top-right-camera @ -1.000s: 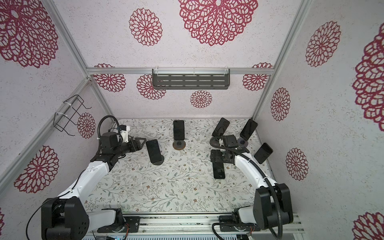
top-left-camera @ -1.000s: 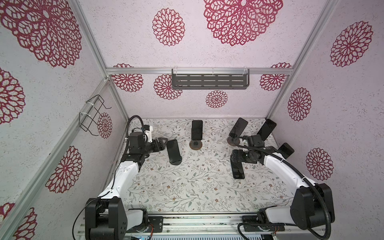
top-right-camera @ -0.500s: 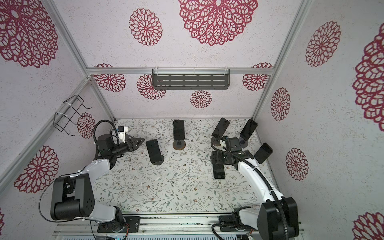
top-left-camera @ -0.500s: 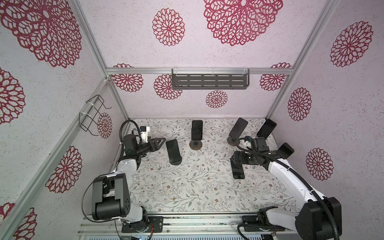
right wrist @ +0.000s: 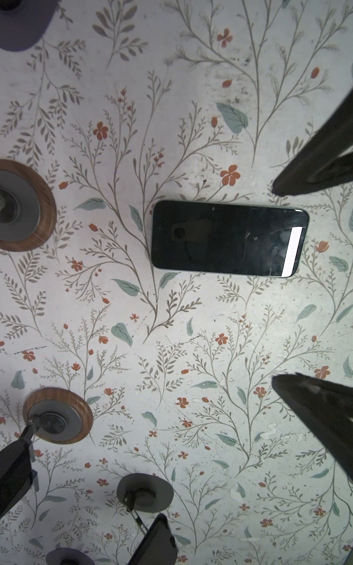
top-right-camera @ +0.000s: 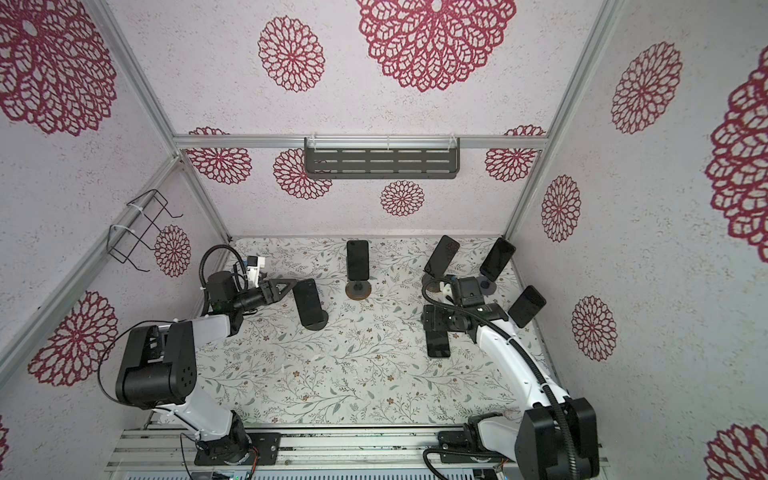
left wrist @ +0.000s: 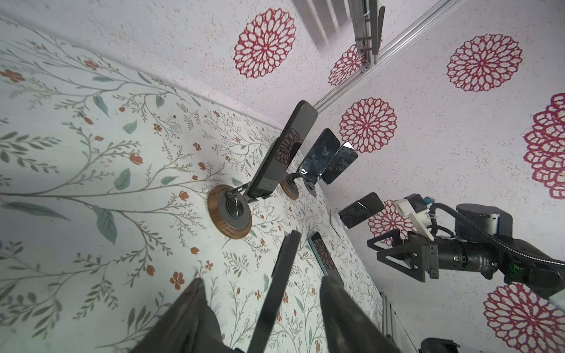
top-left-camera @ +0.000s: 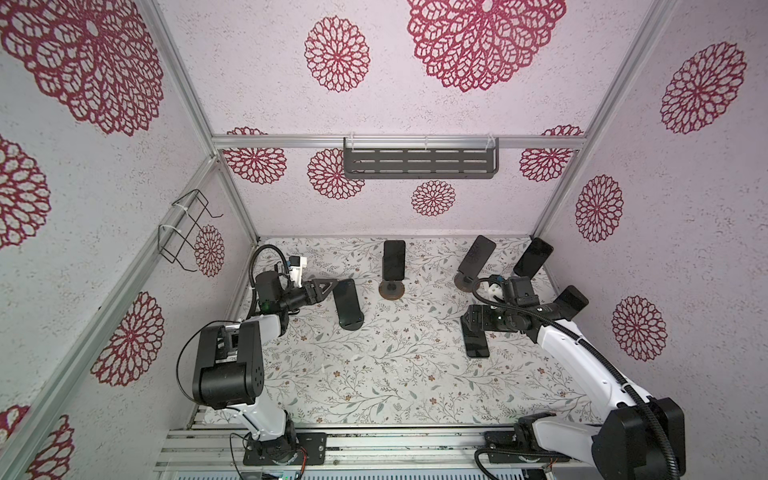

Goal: Remove the phone from the phone stand

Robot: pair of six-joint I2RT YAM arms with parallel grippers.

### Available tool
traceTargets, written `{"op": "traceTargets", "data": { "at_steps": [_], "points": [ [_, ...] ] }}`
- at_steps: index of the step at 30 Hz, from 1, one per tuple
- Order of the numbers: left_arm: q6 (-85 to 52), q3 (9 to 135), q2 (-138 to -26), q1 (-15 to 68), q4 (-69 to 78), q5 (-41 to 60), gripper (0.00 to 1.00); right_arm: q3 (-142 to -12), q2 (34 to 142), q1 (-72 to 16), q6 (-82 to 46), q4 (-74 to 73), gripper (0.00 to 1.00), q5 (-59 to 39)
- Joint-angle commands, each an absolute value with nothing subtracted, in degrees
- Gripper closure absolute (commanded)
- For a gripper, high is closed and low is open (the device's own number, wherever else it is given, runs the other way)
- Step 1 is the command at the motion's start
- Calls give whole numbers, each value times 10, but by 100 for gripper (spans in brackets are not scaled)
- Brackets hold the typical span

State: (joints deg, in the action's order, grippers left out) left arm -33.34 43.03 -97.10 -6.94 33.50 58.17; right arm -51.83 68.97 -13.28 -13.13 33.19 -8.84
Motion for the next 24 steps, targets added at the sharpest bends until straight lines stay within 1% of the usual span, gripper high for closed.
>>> {"op": "traceTargets", "data": {
  "at_steps": [1, 3, 6, 13, 15, 19, 24],
  "points": [
    [-333, 440, -983, -55, 359, 599, 39, -522, 678, -134, -132, 325, 6, -90],
    [-331, 439, -986, -56, 359, 595, 42, -520, 679, -134, -133, 324, 6, -88],
    [-332, 443, -993, -56, 359, 597, 51, -519, 682, -134, -134, 323, 6, -88],
    [-335, 445, -986, -52, 355, 590, 75, -520, 687, -134, -133, 323, 6, -81],
    [-333, 446, -979, -49, 348, 586, 80, -521, 689, -134, -133, 323, 6, -79],
    [-302, 461, -955, -38, 295, 570, 81, -522, 690, -134, -133, 322, 6, -81],
    [-266, 487, -923, -22, 213, 550, 86, -528, 684, -134, -134, 321, 7, -89]
  ]
}}
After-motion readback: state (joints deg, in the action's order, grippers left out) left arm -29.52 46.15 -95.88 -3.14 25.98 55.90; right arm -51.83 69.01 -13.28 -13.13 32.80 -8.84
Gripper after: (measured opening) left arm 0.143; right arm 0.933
